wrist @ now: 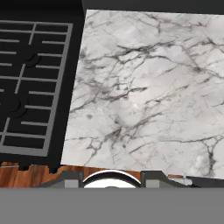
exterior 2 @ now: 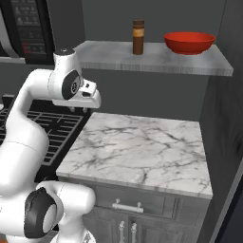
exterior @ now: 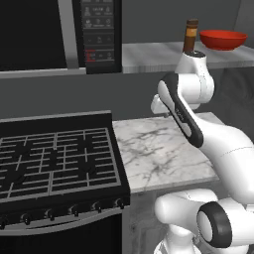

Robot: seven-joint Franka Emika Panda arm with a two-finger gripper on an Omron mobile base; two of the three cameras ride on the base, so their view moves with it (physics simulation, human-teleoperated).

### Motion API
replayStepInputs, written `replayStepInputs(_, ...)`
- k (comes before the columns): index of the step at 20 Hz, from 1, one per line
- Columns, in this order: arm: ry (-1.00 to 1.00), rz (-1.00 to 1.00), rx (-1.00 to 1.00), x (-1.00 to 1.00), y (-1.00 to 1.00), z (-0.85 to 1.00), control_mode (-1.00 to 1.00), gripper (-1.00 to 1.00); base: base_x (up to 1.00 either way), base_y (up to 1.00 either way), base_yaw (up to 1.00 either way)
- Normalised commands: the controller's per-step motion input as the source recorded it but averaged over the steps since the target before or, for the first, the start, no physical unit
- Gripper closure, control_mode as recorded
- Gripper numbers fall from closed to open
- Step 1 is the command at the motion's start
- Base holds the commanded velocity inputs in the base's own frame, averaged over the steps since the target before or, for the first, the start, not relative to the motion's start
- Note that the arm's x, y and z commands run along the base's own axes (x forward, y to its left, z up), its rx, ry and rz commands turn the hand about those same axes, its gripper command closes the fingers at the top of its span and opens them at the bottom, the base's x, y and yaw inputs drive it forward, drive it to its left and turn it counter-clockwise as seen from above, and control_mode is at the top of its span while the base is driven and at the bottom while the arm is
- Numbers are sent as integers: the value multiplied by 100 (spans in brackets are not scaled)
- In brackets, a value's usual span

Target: Take the cinnamon bottle from the cabinet and place it on the dining table, next to the plate with the cupcake. Then take the chocolate from the dining counter and place it on the cupcake plate.

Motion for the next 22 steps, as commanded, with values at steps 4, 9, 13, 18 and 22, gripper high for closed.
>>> replayStepInputs(4, -3, 0, 0, -6, -2, 0, -100, -100, 0, 0, 0)
replayStepInputs(9, -13, -2, 0, 1, -27, 32, -100, -100, 0, 0, 0)
replayStepInputs(13, -29, -15, -9, 17, -13, 56, -100, -100, 0, 0, 0)
replayStepInputs(18, -25, -18, -5, 18, -27, 62, -100, -100, 0, 0, 0)
replayStepInputs(22, -28, -20, 0, 6, -55, 79, -100, -100, 0, 0, 0)
